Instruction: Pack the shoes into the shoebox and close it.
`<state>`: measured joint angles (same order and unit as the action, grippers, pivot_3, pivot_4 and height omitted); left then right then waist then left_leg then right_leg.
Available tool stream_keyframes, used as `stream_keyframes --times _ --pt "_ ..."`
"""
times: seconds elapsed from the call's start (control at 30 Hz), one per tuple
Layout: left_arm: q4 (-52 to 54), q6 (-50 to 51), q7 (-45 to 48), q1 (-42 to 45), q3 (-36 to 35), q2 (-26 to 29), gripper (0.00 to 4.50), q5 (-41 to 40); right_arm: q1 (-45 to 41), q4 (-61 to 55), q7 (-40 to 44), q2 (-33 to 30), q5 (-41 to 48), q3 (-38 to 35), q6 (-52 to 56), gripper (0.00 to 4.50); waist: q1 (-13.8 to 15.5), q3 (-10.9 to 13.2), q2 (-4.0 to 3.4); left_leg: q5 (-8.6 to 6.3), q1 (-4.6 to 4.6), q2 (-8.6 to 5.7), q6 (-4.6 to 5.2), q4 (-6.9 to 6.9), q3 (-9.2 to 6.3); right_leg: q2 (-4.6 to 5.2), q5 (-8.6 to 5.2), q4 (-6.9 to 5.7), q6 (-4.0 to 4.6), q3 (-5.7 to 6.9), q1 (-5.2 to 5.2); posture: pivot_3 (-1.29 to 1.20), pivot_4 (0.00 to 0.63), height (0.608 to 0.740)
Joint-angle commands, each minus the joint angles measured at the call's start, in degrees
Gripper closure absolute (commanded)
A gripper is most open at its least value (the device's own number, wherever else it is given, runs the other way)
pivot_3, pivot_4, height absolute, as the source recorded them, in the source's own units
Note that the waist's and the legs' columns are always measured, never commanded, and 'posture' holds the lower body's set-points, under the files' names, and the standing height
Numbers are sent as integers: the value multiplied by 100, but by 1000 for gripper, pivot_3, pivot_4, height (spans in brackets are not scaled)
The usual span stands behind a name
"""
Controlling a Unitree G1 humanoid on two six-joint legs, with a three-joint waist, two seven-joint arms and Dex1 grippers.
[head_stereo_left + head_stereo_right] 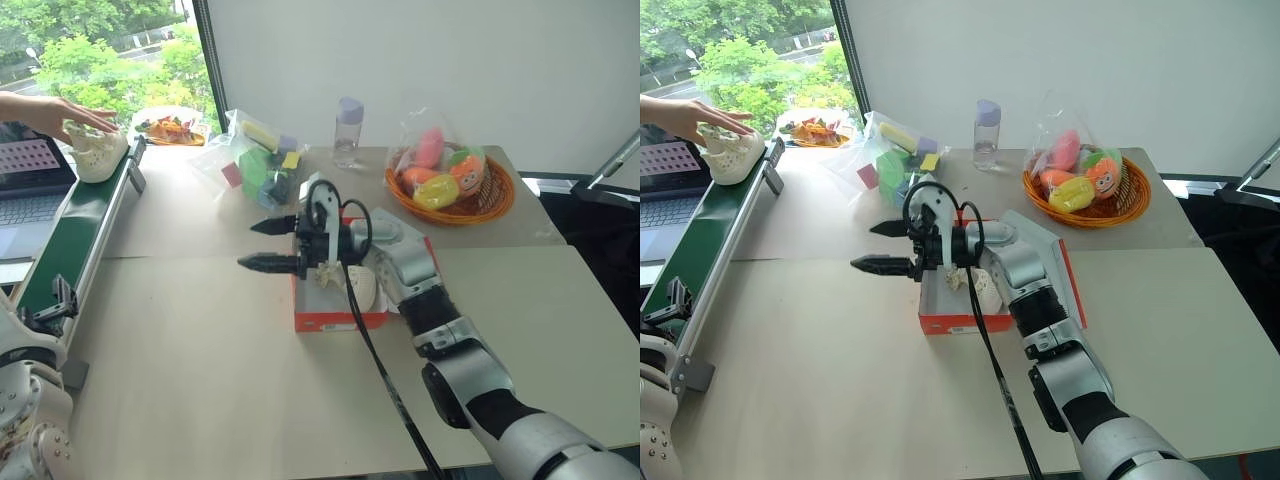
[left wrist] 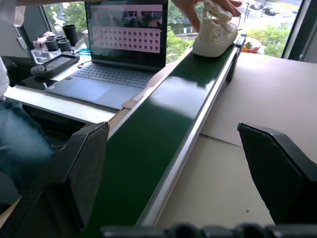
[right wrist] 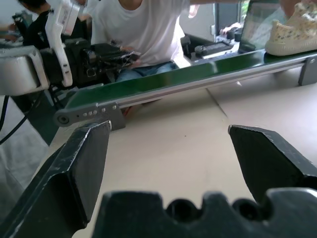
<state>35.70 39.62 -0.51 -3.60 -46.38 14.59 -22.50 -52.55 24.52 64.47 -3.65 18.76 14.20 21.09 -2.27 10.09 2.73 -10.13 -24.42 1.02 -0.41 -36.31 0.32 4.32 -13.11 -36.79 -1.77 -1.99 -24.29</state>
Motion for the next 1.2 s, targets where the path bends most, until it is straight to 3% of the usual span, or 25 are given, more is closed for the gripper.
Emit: stream_keyframes --times 0.03,0.33,0.7,1.2 --pt "-373 -483 152 -97 -130 143 70 2 73 -173 17 104 -43 38 -207 0 -9 0 0 0 0 -1 0 0 0 0 0 -2 0 0 -1 0 150 740" --pt "-1488 -1150 502 -164 -195 722 70 35 288 -397 -12 130 -130 71 -265 0 -15 0 0 2 2 -2 2 0 3 -3 -1 -1 1 1 -2 0 150 740" --pt "-3382 -2135 1680 -243 -243 1956 70 40 674 -1163 26 -238 -104 186 150 0 -18 2 -3 -1 4 4 -2 7 4 6 -4 2 6 3 -8 0 150 740" --pt "-4502 -2337 2426 -223 171 2363 70 82 974 -1878 -156 -721 -33 187 674 0 -19 2 -3 -3 5 7 -6 26 1 19 -3 3 11 0 -19 0 150 740"
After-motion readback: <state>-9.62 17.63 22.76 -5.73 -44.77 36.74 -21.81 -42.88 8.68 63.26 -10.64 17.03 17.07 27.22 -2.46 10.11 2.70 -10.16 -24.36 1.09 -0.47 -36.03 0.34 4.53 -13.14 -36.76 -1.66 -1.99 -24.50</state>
